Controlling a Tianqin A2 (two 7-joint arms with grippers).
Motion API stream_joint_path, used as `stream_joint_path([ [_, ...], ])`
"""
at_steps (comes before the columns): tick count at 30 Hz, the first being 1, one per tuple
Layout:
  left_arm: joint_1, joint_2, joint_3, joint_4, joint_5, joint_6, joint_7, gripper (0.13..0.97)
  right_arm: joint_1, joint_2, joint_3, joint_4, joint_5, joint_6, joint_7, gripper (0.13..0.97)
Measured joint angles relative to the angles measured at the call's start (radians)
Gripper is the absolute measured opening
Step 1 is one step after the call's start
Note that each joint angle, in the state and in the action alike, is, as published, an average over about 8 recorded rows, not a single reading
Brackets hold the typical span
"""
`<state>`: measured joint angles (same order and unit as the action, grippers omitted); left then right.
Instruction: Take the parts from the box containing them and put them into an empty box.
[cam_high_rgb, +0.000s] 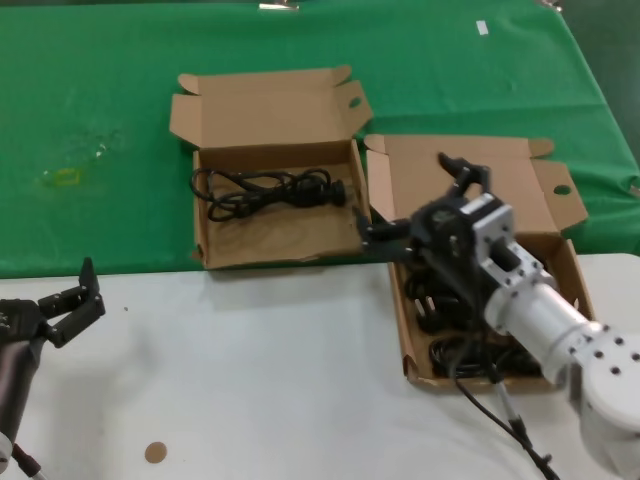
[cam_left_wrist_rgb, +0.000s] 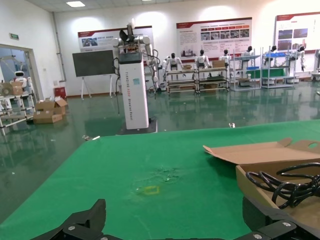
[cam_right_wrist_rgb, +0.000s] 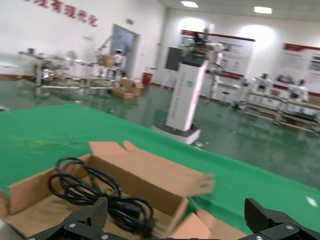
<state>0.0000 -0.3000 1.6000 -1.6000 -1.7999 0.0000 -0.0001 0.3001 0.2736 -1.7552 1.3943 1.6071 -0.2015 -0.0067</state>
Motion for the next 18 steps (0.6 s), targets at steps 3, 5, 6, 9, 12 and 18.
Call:
stream_joint_path([
  [3, 0.000, 0.000, 0.000, 0.000, 0.000, 0.000, 0.000, 0.941, -0.045, 0.004, 0.023, 0.031, 0.029, 0.031, 0.001, 0.966],
  [5, 0.000, 0.000, 0.000, 0.000, 0.000, 0.000, 0.000, 0.958, -0.075, 0.007, 0.039, 0.052, 0.048, 0.051, 0.002, 0.966],
  [6, 0.000, 0.000, 0.000, 0.000, 0.000, 0.000, 0.000, 0.958, -0.090, 0.008, 0.047, 0.062, 0.058, 0.061, 0.002, 0.966],
  [9, 0.000, 0.000, 0.000, 0.000, 0.000, 0.000, 0.000, 0.958, -0.137, 0.012, 0.071, 0.094, 0.088, 0.092, 0.003, 0.966],
  [12, 0.000, 0.000, 0.000, 0.000, 0.000, 0.000, 0.000, 0.961, -0.183, 0.016, 0.095, 0.125, 0.118, 0.123, 0.004, 0.966],
  [18, 0.000, 0.000, 0.000, 0.000, 0.000, 0.000, 0.000, 0.966, -0.250, 0.022, 0.129, 0.171, 0.161, 0.168, 0.006, 0.966],
])
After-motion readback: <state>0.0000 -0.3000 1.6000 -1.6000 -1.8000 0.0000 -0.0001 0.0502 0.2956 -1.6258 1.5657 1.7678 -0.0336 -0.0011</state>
